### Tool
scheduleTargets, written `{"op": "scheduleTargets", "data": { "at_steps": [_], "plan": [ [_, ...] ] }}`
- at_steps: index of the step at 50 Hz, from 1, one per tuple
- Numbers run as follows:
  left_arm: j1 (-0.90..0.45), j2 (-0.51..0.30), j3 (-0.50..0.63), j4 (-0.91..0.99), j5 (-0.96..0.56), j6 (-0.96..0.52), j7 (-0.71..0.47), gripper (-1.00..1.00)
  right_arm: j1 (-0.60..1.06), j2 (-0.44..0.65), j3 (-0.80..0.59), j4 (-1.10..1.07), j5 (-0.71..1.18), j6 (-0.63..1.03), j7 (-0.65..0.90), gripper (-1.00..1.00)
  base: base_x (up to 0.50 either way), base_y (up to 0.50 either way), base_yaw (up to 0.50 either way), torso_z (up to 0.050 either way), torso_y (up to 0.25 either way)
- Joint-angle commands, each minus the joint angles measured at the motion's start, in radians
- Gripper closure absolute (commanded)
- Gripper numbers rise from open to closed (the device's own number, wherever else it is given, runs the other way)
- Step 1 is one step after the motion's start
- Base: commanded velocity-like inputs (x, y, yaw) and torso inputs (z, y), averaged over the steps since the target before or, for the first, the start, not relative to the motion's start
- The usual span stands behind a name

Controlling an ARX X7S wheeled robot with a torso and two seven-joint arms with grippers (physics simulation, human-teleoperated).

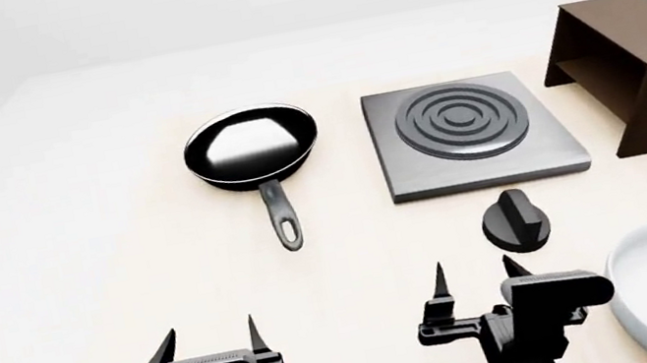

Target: Turn on the stove.

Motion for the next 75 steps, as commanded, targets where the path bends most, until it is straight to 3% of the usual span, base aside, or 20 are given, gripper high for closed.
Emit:
{"op": "scheduleTargets", "data": {
  "at_steps": [1,21,27,53,67,75],
  "plan": [
    [0.002,0.015,-0.020,-0.003,0.002,0.013,0.027,-1.00,0.106,-0.026,0.032,0.113,-0.017,0.004,-0.018,-1.00,0.00,0.00,0.00,0.000,0.000],
    [0.002,0.006,-0.008,0.003,-0.004,0.010,0.015,-1.00,0.243,-0.044,0.045,0.382,-0.015,-0.067,-0.020,-1.00,0.00,0.00,0.00,0.000,0.000],
    [0.001,0.004,-0.005,0.005,-0.007,0.009,0.011,-1.00,0.318,-0.060,0.047,0.551,-0.018,-0.123,-0.034,-1.00,0.00,0.00,0.00,0.000,0.000],
    [0.004,-0.005,0.008,0.012,-0.016,0.010,-0.005,-1.00,0.475,-0.091,0.028,0.841,-0.024,-0.206,-0.049,-1.00,0.00,0.00,0.00,0.000,0.000],
    [0.000,-0.009,0.016,0.004,-0.019,0.017,-0.011,-1.00,0.645,-0.120,0.049,1.236,-0.018,-0.395,-0.090,-1.00,0.00,0.00,0.00,0.000,0.000],
    [-0.003,-0.012,0.019,-0.001,-0.022,0.020,-0.013,-1.00,0.652,-0.125,0.075,1.240,-0.040,-0.386,-0.096,-1.00,0.00,0.00,0.00,0.000,0.000]
  ]
}}
